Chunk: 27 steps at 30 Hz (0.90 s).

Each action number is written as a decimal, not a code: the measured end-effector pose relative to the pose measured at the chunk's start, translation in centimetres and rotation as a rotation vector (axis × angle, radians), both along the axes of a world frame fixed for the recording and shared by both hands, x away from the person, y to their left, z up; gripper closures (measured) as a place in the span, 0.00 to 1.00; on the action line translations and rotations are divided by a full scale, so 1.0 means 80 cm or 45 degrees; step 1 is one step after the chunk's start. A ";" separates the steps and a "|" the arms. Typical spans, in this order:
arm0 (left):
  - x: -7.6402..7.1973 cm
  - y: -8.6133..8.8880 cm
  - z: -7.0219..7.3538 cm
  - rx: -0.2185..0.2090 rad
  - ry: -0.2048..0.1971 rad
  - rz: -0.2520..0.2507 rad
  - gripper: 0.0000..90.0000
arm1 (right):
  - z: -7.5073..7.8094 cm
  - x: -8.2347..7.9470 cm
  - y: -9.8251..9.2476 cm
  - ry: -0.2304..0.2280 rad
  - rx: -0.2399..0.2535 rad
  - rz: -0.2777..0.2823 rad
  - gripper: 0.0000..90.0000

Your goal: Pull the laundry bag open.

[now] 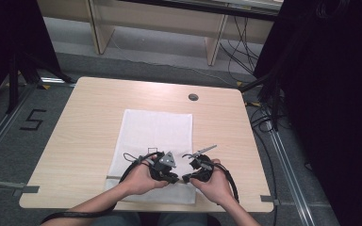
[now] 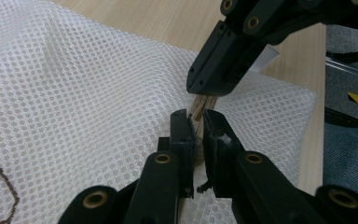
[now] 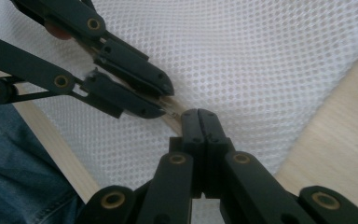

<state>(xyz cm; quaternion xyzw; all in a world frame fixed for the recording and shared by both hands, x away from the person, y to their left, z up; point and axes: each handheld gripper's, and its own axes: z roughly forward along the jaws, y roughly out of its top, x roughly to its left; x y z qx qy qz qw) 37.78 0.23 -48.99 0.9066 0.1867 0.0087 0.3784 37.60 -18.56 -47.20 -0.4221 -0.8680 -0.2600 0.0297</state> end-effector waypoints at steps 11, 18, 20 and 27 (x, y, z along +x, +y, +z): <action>0.000 -0.001 -0.001 0.005 0.000 -0.006 0.92 | -0.010 0.005 -0.001 0.048 -0.033 -0.030 1.00; 0.000 -0.002 -0.002 0.001 0.005 -0.006 0.92 | -0.001 0.009 -0.005 0.118 -0.015 -0.075 1.00; 0.000 -0.002 -0.001 0.009 -0.001 -0.006 0.92 | 0.004 0.013 -0.005 0.179 -0.047 -0.081 1.00; -0.001 -0.002 0.000 0.003 -0.004 -0.003 0.92 | -0.001 0.020 0.007 0.184 -0.093 -0.059 1.00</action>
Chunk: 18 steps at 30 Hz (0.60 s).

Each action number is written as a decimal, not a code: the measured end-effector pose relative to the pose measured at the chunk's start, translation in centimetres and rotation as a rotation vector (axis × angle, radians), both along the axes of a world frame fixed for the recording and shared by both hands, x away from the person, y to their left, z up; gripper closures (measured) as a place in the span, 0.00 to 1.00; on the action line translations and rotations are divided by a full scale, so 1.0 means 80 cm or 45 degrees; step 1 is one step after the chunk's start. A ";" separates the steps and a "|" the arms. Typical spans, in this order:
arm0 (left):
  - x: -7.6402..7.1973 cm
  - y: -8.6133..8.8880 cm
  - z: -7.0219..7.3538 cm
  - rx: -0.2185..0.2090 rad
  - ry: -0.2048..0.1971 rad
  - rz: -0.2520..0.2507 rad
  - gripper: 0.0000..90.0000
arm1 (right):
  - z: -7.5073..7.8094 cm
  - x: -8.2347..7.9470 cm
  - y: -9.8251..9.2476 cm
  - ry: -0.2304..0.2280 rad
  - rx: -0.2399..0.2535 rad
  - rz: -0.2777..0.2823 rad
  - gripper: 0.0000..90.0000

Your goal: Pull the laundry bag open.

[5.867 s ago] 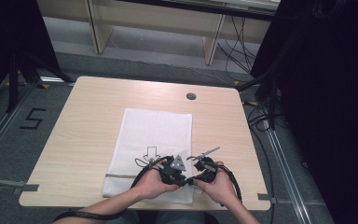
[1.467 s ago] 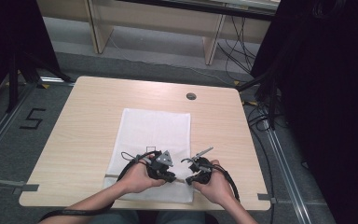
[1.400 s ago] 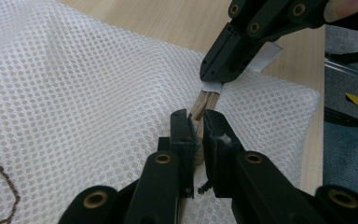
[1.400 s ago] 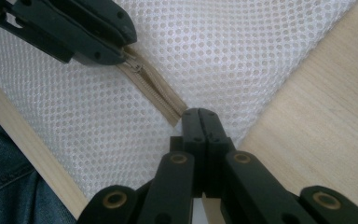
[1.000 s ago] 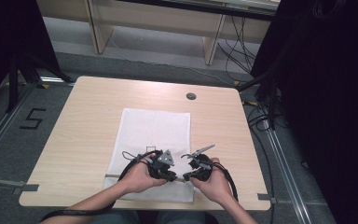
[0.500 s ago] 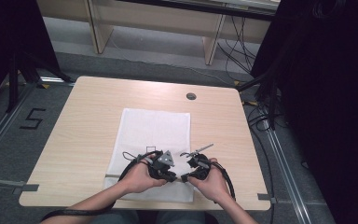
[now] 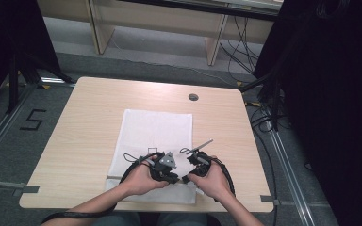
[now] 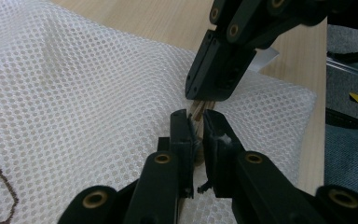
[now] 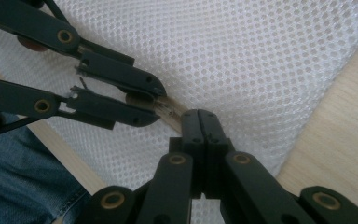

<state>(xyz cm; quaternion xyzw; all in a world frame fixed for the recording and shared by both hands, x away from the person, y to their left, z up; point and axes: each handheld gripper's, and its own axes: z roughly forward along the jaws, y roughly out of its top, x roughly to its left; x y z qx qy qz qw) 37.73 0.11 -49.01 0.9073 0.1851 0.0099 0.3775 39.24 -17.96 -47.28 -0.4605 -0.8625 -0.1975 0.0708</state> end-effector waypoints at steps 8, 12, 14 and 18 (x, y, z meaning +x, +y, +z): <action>-0.002 -0.003 -0.003 0.012 -0.008 -0.001 0.92 | -0.013 -0.002 0.008 -0.015 -0.061 0.001 1.00; -0.002 -0.003 -0.004 0.035 -0.010 -0.007 0.92 | -0.010 -0.003 0.014 0.026 -0.087 -0.026 1.00; -0.003 -0.004 -0.004 0.041 -0.006 0.000 0.92 | -0.010 -0.002 0.015 0.023 -0.095 -0.042 1.00; -0.004 -0.004 -0.005 0.058 0.009 0.021 0.92 | -0.009 -0.005 0.020 0.000 -0.126 -0.013 1.00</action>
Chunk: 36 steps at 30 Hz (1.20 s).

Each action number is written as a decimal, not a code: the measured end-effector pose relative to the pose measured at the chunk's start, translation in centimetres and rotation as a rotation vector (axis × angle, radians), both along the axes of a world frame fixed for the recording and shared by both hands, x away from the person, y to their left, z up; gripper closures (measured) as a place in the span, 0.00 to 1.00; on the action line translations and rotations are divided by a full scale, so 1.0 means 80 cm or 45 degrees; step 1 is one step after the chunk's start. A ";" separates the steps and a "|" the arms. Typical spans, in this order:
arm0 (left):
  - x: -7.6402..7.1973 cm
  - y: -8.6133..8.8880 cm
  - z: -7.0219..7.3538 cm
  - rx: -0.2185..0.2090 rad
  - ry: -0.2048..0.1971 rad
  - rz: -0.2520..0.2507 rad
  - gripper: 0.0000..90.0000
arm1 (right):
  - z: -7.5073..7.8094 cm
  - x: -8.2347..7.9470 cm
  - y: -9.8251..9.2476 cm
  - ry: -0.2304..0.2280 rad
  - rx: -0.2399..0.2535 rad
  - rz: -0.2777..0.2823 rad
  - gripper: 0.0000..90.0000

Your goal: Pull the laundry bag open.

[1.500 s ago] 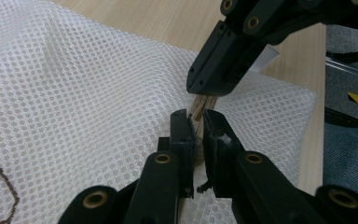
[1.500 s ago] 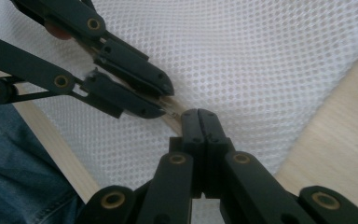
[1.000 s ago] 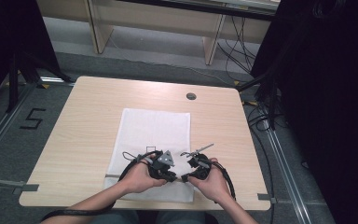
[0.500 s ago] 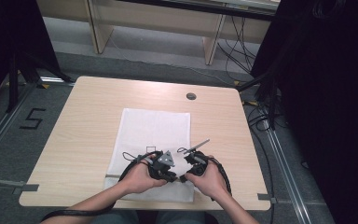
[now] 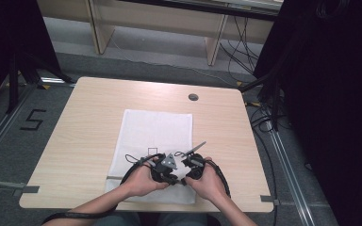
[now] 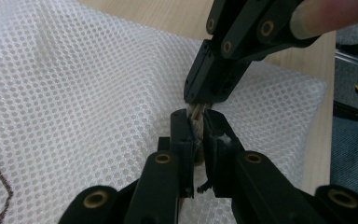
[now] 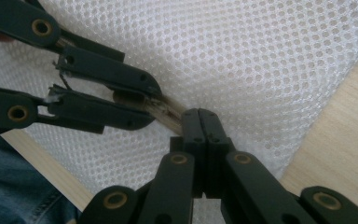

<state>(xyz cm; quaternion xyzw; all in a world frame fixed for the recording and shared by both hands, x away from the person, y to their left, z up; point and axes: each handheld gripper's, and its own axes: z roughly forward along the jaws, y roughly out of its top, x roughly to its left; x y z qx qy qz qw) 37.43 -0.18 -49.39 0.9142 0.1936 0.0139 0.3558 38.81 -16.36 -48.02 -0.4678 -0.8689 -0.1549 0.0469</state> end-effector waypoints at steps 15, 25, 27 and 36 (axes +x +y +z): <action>0.000 0.014 0.003 -0.015 -0.005 -0.013 0.92 | 0.000 0.001 -0.001 0.011 -0.004 0.011 1.00; 0.006 0.042 0.010 -0.001 0.019 0.039 0.92 | 0.000 0.001 -0.002 0.014 0.000 0.010 1.00; 0.003 0.044 0.009 -0.012 0.034 0.036 0.92 | 0.001 0.001 0.001 0.017 -0.019 0.024 1.00; 0.005 0.044 0.007 0.004 0.041 0.017 0.92 | 0.002 0.000 0.001 0.023 -0.035 0.004 1.00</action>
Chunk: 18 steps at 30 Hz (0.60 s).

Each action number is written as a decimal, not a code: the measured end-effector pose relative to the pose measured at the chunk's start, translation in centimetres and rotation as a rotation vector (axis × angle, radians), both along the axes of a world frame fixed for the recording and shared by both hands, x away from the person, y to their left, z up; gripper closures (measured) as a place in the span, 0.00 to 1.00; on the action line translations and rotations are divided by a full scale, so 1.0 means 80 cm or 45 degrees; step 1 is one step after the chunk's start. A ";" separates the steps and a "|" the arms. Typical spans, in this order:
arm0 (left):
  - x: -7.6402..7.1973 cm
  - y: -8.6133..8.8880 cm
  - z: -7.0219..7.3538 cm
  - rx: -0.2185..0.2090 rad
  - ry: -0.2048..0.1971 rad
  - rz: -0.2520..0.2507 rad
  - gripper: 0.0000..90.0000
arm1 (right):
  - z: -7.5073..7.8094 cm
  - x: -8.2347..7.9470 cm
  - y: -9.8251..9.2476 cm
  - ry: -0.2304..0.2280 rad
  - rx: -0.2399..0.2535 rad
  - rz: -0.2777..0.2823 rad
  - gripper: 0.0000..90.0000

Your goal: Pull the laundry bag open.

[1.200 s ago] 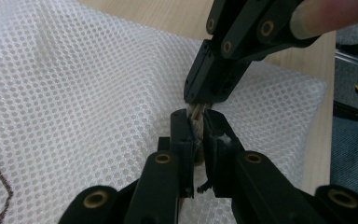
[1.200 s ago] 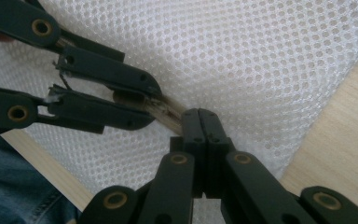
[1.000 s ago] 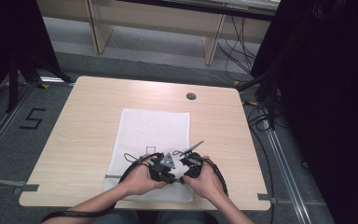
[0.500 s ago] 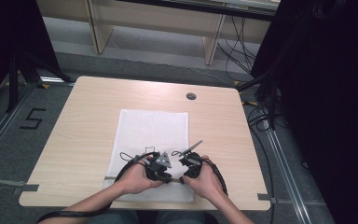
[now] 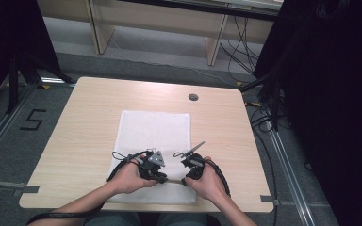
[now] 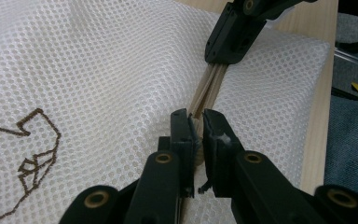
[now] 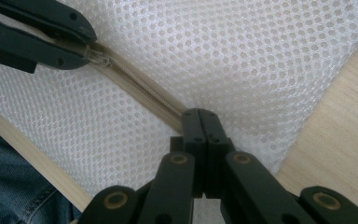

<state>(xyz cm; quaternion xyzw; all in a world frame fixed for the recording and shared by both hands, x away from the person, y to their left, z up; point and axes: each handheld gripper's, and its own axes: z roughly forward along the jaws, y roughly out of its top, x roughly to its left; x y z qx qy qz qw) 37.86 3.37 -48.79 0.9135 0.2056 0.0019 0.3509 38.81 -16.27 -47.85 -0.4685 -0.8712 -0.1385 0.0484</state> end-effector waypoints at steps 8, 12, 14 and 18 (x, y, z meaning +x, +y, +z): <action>0.000 0.020 0.006 -0.018 -0.002 0.006 0.92 | -0.003 0.003 -0.005 -0.033 0.032 0.036 1.00; -0.001 0.023 0.000 -0.048 0.032 0.027 0.92 | -0.001 0.000 -0.001 -0.013 0.010 0.019 1.00; 0.000 0.026 0.003 -0.013 -0.001 0.006 0.92 | -0.001 0.000 -0.002 -0.013 0.016 0.020 1.00; 0.000 0.041 0.004 -0.081 0.051 0.050 0.92 | -0.004 0.003 -0.005 -0.045 0.026 0.047 1.00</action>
